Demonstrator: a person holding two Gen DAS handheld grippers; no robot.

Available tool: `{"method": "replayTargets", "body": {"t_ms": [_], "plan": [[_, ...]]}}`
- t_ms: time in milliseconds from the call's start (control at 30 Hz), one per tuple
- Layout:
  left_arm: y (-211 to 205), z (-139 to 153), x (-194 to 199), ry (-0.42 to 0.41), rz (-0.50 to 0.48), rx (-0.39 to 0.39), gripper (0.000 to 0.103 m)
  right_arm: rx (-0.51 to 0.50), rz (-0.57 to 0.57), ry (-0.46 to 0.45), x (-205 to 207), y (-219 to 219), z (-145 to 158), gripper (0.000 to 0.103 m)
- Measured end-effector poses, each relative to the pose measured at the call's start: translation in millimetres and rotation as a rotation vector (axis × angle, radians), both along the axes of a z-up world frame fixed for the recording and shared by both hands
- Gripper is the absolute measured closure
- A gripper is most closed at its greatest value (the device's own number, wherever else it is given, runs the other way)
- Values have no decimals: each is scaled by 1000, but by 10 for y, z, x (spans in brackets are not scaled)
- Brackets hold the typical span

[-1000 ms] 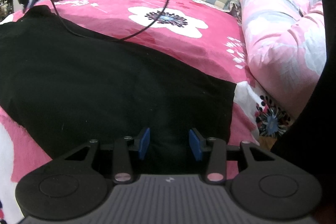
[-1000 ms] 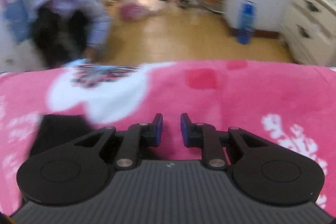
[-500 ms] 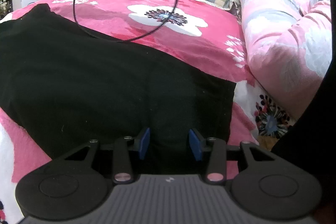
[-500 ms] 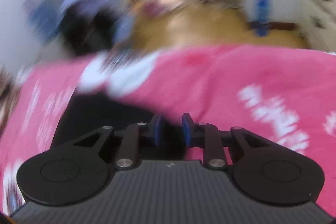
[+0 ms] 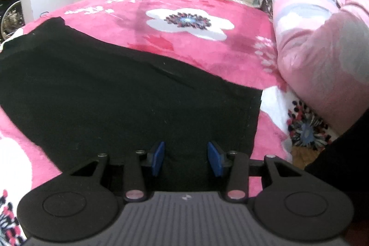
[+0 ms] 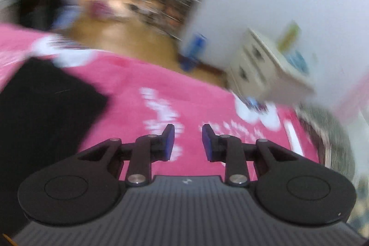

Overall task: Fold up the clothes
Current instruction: 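Move both tools to the hem end of the black shirt strip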

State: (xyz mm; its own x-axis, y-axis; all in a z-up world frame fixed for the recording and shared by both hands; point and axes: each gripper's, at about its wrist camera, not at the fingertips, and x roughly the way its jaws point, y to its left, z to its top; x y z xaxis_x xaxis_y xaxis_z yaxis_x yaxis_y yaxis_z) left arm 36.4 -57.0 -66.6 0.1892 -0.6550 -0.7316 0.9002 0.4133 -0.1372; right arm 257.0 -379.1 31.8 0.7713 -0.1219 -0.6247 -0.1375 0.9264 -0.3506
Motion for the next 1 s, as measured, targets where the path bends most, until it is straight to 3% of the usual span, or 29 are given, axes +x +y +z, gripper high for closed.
{"method": "replayTargets", "body": {"t_ms": [100, 200, 367, 467, 533, 633, 700, 833, 1000], "plan": [[153, 117, -43, -33, 35, -19, 58, 137, 137, 125, -527, 359, -58, 69], [248, 164, -45, -76, 96, -2, 58, 265, 212, 257, -821, 769, -441, 69], [178, 25, 83, -232, 217, 69, 57, 385, 141, 380, -782, 1116, -962, 70], [113, -155, 156, -219, 250, 122, 58, 382, 88, 418, -1077, 1124, -1035, 70], [124, -166, 59, -223, 255, 118, 58, 402, 61, 431, -1286, 1046, -1061, 70], [183, -103, -155, -157, 249, 99, 56, 437, 38, 457, -1709, 917, -1024, 69], [231, -79, -356, -122, 218, 89, 52, 417, 38, 489, -1990, 872, -996, 69], [281, -113, -819, -145, 118, 118, 49, 360, 48, 573, -2398, 875, -937, 69], [374, -51, -1115, -124, 79, 131, 46, 342, 34, 697, -2811, 862, -966, 65]]}}
